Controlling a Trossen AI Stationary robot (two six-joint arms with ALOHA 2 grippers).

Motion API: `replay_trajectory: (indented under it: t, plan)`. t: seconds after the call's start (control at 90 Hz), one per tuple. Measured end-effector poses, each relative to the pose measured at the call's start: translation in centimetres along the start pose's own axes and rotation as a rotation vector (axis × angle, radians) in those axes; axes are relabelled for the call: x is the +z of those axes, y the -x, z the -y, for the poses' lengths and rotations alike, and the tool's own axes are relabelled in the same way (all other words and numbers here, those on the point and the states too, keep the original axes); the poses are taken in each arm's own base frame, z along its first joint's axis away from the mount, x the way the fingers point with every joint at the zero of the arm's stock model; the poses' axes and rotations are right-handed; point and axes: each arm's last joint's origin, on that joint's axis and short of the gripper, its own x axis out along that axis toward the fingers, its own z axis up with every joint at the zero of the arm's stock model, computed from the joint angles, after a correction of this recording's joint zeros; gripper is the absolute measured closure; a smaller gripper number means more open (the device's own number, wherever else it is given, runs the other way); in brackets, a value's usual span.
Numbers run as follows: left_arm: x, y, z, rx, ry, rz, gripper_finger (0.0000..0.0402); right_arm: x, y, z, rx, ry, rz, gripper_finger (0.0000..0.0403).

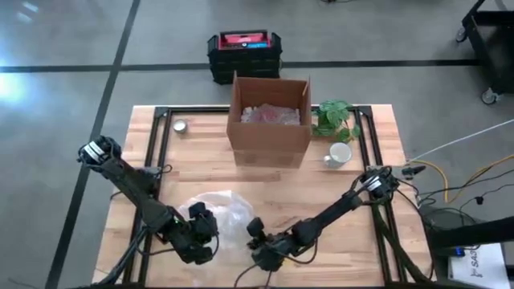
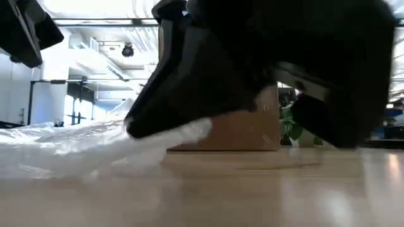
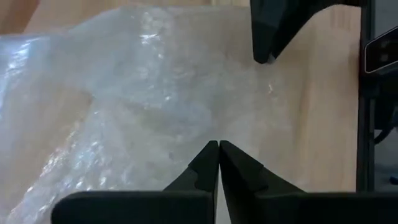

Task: Wrap mug
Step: Prepare the transparent bubble wrap

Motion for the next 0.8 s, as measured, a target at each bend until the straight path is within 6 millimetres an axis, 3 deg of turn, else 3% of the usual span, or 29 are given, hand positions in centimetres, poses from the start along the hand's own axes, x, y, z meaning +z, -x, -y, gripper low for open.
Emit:
replay_trajectory:
  t: [0.178, 0.422, 0.578, 0.689, 0.8]
  plan:
    - [1.8, 1.9, 1.1, -0.067, -0.007, 0.054, 0.0402, 1.3, 2.8, 2.0, -0.053, -0.058, -0.005, 0.0398]
    - [4.2, 4.1, 2.2, -0.074, -0.113, 0.188, 0.0402, 2.6, 8.6, 8.7, -0.129, -0.35, 0.083, 0.0402]
    - [4.8, 4.4, 2.4, -0.086, -0.115, 0.205, 0.0401, 2.0, 9.5, 11.4, -0.16, -0.5, 0.091, 0.0403]
    - [5.1, 4.1, 2.0, -0.073, -0.088, 0.204, 0.0387, 1.7, 9.5, 12.0, -0.163, -0.52, 0.089, 0.0403]
    - [5.5, 4.0, 1.4, -0.064, -0.077, 0.166, 0.0346, 1.5, 9.4, 11.9, -0.16, -0.498, 0.07, 0.0403]
